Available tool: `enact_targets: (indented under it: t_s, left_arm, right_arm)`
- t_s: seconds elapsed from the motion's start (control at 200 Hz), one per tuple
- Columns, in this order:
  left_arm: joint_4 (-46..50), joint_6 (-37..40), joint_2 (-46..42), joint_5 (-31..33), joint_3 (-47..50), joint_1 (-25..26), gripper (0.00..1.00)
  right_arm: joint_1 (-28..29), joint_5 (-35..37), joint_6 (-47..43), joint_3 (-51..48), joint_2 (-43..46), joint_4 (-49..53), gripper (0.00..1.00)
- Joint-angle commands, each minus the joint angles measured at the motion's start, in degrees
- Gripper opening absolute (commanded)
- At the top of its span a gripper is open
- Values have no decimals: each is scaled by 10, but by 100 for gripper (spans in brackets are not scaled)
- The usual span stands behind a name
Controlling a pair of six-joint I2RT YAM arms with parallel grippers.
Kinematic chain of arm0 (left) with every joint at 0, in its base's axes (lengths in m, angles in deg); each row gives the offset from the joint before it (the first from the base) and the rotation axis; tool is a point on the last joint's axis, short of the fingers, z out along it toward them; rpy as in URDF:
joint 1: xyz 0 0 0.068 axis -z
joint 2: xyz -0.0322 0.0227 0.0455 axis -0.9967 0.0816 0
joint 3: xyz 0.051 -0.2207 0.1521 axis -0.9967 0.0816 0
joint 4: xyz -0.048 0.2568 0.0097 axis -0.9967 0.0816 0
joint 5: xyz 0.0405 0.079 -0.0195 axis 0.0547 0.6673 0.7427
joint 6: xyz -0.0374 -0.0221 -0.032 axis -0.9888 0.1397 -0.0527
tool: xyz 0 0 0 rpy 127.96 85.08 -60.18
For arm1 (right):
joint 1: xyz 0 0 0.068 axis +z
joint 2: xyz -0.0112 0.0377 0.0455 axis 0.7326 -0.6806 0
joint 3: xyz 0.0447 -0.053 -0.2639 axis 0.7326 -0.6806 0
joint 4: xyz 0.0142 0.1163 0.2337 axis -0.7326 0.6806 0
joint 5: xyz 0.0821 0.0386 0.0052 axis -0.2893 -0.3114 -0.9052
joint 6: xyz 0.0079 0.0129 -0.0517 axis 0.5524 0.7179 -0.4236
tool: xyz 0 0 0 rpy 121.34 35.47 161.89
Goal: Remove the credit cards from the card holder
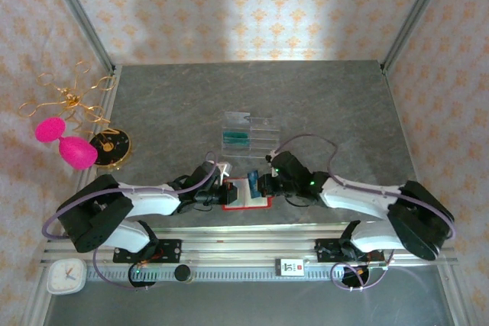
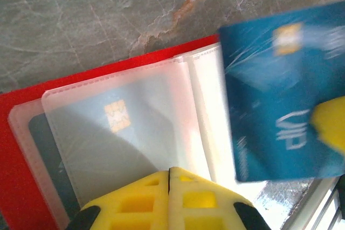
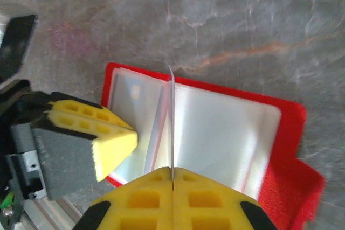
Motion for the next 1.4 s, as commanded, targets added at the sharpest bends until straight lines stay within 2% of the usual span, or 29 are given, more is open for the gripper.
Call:
enact_targets:
  t_s: [0.0, 0.15, 0.285, 0.42, 0.476, 0.581, 0.791, 0.901, 1.136, 1.397]
  left_arm:
    - [15, 6, -20, -1, -13, -7, 15]
    - [28, -8, -119, 20, -40, -23, 43]
    - [73, -15, -213, 39, -34, -60, 58]
    - [112, -20, -272, 53, -14, -85, 69]
    - [132, -19, -287, 58, -14, -92, 83]
    - [158, -16, -303, 62, -18, -106, 99]
    - [208, -1, -323, 104, -37, -123, 99]
    - [208, 2, -325, 103, -40, -134, 99]
    - [211, 24, -304, 94, -61, -163, 99]
    - [186, 35, -256, 45, -58, -192, 99]
  right_arm:
    - [-4, 63, -84, 49, 36, 68, 0]
    - [-17, 115, -174, 142, 28, 118, 0]
    - [-45, 150, -266, 226, -12, 159, 0]
    - [-71, 144, -383, 297, -53, 188, 0]
    - [-75, 135, -431, 313, -63, 187, 0]
    - [-83, 90, -513, 352, -89, 215, 0]
    - [-93, 61, -642, 448, -158, 313, 0]
    - [-121, 29, -686, 512, -203, 378, 0]
    - [-180, -20, -725, 561, -271, 434, 0]
    - [-185, -13, -737, 592, -306, 461, 0]
